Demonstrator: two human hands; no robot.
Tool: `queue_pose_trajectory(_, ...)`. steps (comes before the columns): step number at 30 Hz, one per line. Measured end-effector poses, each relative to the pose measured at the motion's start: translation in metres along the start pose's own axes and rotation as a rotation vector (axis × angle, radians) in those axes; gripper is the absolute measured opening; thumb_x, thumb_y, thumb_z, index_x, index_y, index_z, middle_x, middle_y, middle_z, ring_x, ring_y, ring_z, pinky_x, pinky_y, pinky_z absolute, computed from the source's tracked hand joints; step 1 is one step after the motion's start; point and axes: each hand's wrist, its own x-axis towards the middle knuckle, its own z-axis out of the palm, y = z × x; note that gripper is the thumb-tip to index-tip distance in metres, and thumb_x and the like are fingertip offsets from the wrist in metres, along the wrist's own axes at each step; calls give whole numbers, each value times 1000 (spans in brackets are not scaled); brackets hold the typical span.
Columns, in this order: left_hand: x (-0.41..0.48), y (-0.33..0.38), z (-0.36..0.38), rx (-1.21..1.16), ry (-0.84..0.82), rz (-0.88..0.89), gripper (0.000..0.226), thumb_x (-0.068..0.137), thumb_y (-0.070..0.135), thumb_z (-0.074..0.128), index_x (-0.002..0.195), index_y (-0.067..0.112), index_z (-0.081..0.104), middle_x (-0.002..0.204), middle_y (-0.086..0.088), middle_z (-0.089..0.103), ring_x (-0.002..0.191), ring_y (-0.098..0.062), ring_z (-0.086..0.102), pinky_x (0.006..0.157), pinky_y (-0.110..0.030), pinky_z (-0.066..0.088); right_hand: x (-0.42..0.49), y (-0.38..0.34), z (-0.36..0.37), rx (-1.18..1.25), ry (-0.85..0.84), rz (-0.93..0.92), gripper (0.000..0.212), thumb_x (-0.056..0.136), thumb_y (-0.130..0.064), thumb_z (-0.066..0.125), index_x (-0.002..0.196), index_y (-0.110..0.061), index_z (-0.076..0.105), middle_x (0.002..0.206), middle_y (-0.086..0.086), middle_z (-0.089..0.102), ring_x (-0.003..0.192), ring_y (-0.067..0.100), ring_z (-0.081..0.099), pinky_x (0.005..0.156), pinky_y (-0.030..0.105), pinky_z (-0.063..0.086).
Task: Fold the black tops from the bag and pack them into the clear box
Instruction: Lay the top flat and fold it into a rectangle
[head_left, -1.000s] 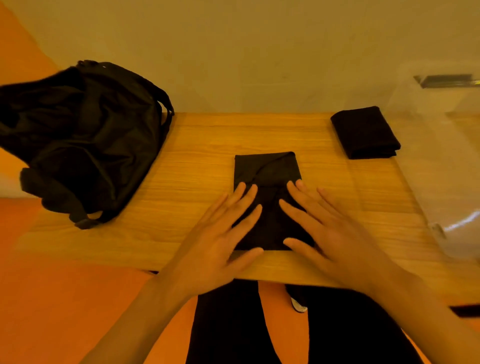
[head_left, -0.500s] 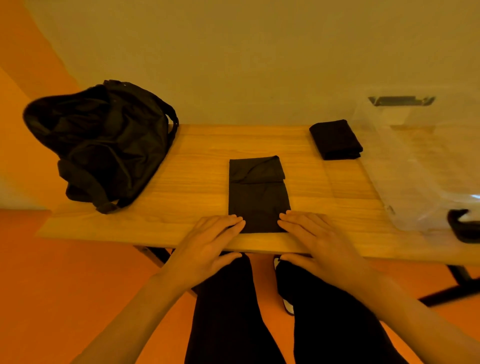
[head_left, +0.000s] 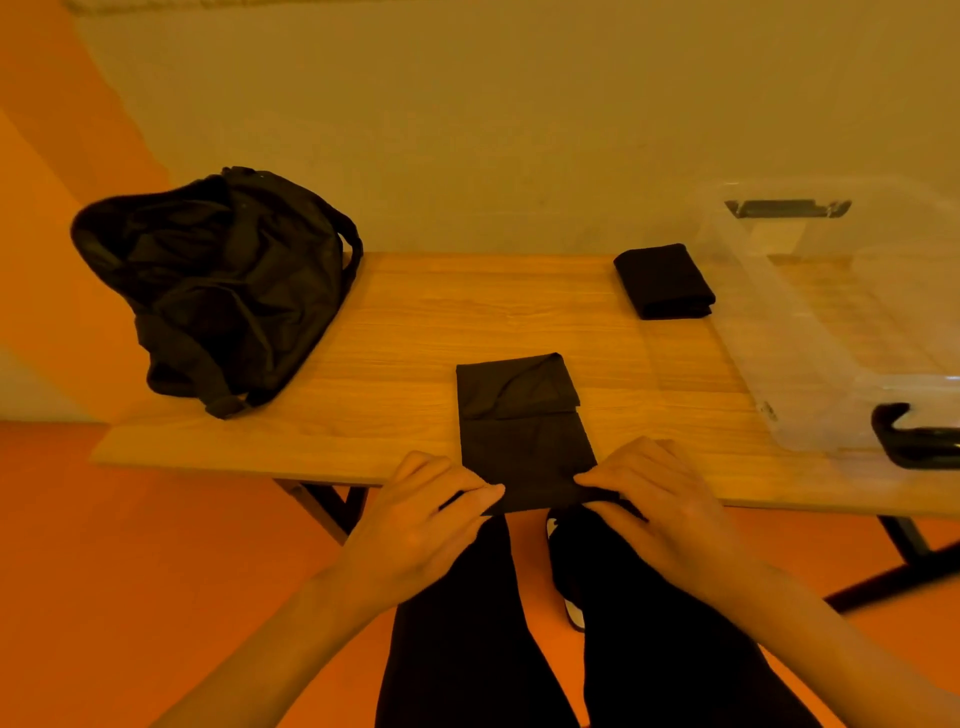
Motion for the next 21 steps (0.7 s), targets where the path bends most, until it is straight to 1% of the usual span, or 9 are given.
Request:
queue_pose_trajectory(2, 9, 4, -9, -90, 63, -105, 27, 94, 23, 69, 118, 13, 71, 106, 4, 67, 99, -8, 59, 86, -30, 42, 7, -3, -11, 83, 7, 52, 30, 97, -38, 58, 124, -26, 65, 109, -16, 64, 105, 1, 57, 87, 21, 43)
queue_pose_trajectory(4, 22, 4, -18, -151, 121, -188, 27, 94, 27, 69, 118, 15, 71, 105, 9, 65, 102, 0, 55, 90, -27, 41, 20, -6, -23, 155, 4, 118, 31, 98, -41, 56, 128, -44, 55, 113, -30, 58, 112, -8, 53, 88, 12, 44)
queue_pose_trajectory(6, 36, 1, -24, -224, 149, -272, 27, 94, 30, 69, 119, 19, 70, 108, 13, 64, 107, 0, 56, 90, -26, 44, 38, -6, -31, 248, 5, 200, 37, 92, -46, 56, 126, -56, 47, 114, -37, 57, 114, -10, 54, 91, 6, 43)
queue_pose_trajectory(9, 55, -12, -29, -426, 126, -458, 28, 94, 32, 71, 121, 29, 67, 109, 15, 65, 103, -11, 63, 87, -24, 51, 69, 3, -33, 390, 23, 281, 44, 88, -44, 60, 129, -51, 45, 110, -26, 62, 106, 1, 62, 90, 11, 46)
queue_pose_trajectory(12, 74, -29, -25, -603, 130, -705, 31, 88, 34, 72, 118, 38, 65, 103, 19, 67, 87, -5, 63, 79, -17, 49, 99, 19, -27, 455, 0, 359, 40, 90, -33, 66, 127, -39, 55, 106, -20, 65, 98, 6, 64, 86, 18, 53)
queue_pose_trajectory(15, 90, -45, -13, -660, 140, -823, 22, 91, 19, 73, 111, 26, 69, 96, 12, 69, 76, 1, 61, 71, -14, 47, 122, 36, -14, 506, -30, 465, 31, 92, -22, 69, 119, -35, 63, 106, -16, 67, 96, 1, 64, 84, 17, 52)
queue_pose_trajectory(18, 97, -61, 2, -665, 148, -896, 11, 92, 14, 73, 103, 19, 73, 87, -6, 70, 76, -6, 62, 67, -22, 49, 135, 46, 0, 477, -35, 500, 28, 93, -20, 68, 115, -36, 62, 105, -24, 63, 98, -12, 57, 79, 6, 45)
queue_pose_trajectory(19, 97, -66, 8, -627, 130, -911, 9, 93, 16, 72, 101, 19, 73, 86, -7, 70, 77, -10, 63, 68, -26, 50, 137, 49, 5, 465, -45, 511, 28, 94, -20, 68, 115, -37, 62, 105, -27, 61, 98, -16, 55, 78, 4, 43)
queue_pose_trajectory(21, 95, -75, 19, -561, 79, -936, 5, 93, 20, 72, 97, 23, 73, 83, 2, 70, 76, -11, 63, 67, -31, 51, 136, 54, 16, 457, -53, 543, 28, 94, -21, 68, 113, -39, 61, 106, -28, 61, 97, -16, 56, 77, 3, 42)
